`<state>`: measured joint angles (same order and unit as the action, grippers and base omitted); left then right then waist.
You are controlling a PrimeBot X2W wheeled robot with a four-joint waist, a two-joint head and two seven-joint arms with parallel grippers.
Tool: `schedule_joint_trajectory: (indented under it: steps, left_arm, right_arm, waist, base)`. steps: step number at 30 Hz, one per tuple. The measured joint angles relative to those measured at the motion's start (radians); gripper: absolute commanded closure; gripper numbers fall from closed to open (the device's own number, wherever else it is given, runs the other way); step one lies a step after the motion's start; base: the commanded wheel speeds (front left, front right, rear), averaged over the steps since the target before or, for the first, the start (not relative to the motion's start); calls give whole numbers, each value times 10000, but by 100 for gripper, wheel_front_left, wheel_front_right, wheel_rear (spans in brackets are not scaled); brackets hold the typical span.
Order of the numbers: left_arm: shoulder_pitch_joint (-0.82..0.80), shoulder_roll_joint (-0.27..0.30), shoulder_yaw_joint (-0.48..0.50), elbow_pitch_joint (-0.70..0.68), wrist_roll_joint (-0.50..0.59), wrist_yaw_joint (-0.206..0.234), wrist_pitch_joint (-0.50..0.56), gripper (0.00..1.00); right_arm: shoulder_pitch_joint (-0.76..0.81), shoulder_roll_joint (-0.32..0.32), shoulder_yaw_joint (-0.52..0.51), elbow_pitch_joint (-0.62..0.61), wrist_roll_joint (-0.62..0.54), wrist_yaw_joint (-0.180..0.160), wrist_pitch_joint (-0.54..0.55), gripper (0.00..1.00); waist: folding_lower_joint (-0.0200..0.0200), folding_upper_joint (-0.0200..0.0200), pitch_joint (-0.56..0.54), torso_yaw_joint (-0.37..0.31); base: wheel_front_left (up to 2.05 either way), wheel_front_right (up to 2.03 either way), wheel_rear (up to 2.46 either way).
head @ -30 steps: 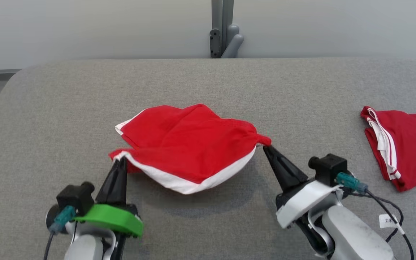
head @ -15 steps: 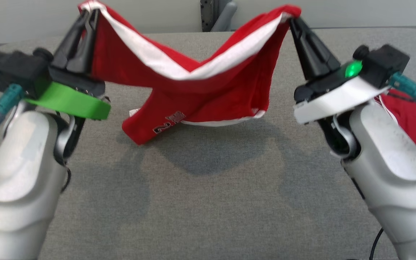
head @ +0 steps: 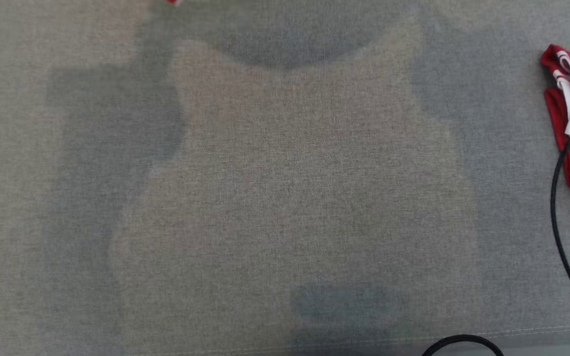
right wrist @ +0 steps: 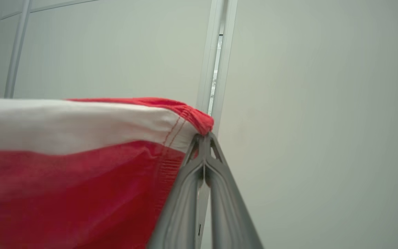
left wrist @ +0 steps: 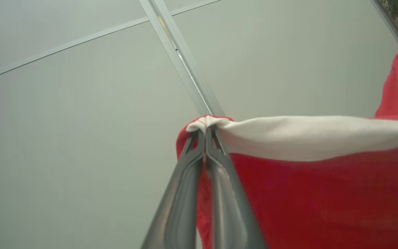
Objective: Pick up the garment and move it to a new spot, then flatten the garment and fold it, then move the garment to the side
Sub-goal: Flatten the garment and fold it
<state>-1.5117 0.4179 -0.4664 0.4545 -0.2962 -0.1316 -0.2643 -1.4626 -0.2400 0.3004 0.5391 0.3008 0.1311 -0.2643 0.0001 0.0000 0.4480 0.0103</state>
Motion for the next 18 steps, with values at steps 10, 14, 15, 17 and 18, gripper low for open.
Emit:
schedule_joint_trajectory:
  steps: [10, 14, 15, 17, 18]
  left_arm:
    - [388, -368, 802, 155, -257, 0, -2, 100]
    - [2318, -652, 1062, -13, -485, 0, 2, 100]
    - [2915, -631, 777, -23, -416, 2, 4, 100]
    - [4221, -961, 943, -180, -575, -2, 6, 100]
    - [4221, -961, 943, -180, -575, -2, 6, 100]
  right_arm:
    - [-408, 102, -196, 821, -704, 0, 0, 100]
    - [1083, -150, 577, 520, -13, -2, 0, 100]
    - [1626, -188, 807, 328, 236, 4, 2, 100]
    - [2723, -382, 1467, -8, 832, 4, 2, 100]
    - [2723, -382, 1467, -8, 832, 4, 2, 100]
  waist:
    - [2, 0, 1714, -258]
    - [1, 0, 2034, -308]
    - [1, 0, 2025, -310]
    - [0, 0, 1952, -315]
    - [0, 0, 1952, -315]
  base:
    - [0, 0, 0]
    - [0, 0, 0]
    - [0, 0, 0]
    - [0, 0, 0]
    - [0, 0, 0]
